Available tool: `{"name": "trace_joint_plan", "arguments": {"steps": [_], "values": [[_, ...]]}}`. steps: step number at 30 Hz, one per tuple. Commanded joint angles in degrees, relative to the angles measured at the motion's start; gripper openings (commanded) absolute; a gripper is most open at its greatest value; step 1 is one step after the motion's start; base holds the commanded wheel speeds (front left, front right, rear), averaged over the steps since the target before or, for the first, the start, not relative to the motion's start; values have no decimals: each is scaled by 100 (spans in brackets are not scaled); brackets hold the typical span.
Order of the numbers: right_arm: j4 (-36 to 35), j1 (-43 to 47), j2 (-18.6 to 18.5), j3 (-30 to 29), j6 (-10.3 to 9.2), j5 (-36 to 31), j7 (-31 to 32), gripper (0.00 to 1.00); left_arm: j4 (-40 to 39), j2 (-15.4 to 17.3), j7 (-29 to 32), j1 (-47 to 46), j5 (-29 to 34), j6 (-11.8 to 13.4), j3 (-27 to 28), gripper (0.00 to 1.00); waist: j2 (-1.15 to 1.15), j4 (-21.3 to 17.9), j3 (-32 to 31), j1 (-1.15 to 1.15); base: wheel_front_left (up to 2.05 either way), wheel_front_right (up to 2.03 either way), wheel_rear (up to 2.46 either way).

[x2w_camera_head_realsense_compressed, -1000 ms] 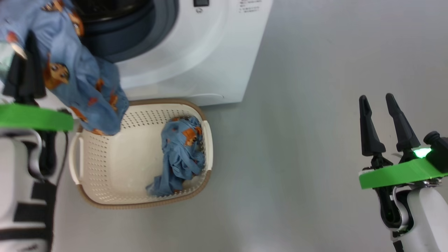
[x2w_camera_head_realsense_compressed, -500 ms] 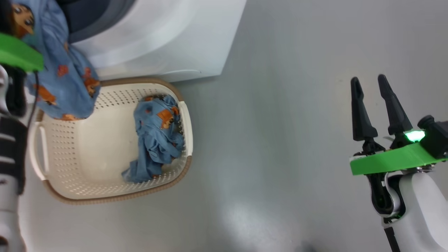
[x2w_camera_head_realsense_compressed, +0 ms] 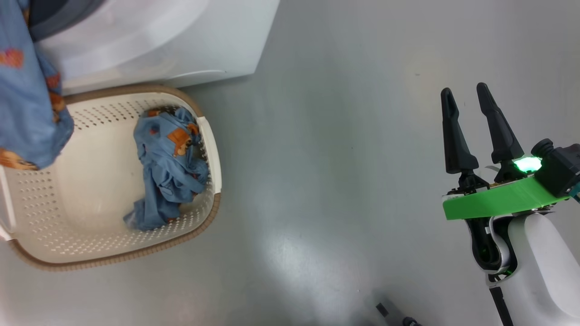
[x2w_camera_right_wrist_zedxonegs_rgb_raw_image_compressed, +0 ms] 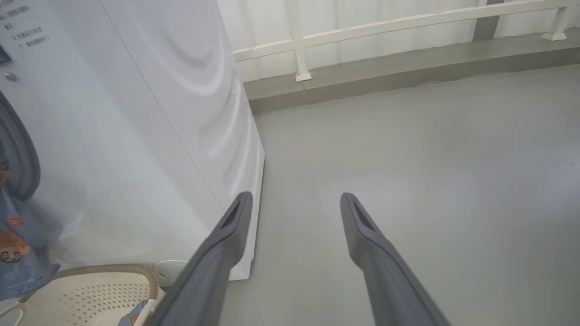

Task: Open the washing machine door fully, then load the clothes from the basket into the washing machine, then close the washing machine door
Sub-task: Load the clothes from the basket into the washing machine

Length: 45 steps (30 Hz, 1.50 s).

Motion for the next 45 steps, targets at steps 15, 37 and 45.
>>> {"name": "trace_joint_plan", "arguments": {"steps": [15, 37, 45], "values": [[-205, -130, 99, 179, 32, -54, -45, 100, -2040, 345, -38, 249, 844, 59, 1142, 0, 0, -135, 280, 0, 0, 0, 0], [-130, -50, 76, 226, 32, -21, -45, 100, 216, 55, -38, -90, 928, 5, 656, 100, 0, -48, -26, 0, 0, 0, 0], [-139, -39, 49, 162, 32, -29, -45, 100, -521, 6, -38, 273, 658, 4, 1030, 100, 0, 17, -113, 0, 0, 0, 0]]}}
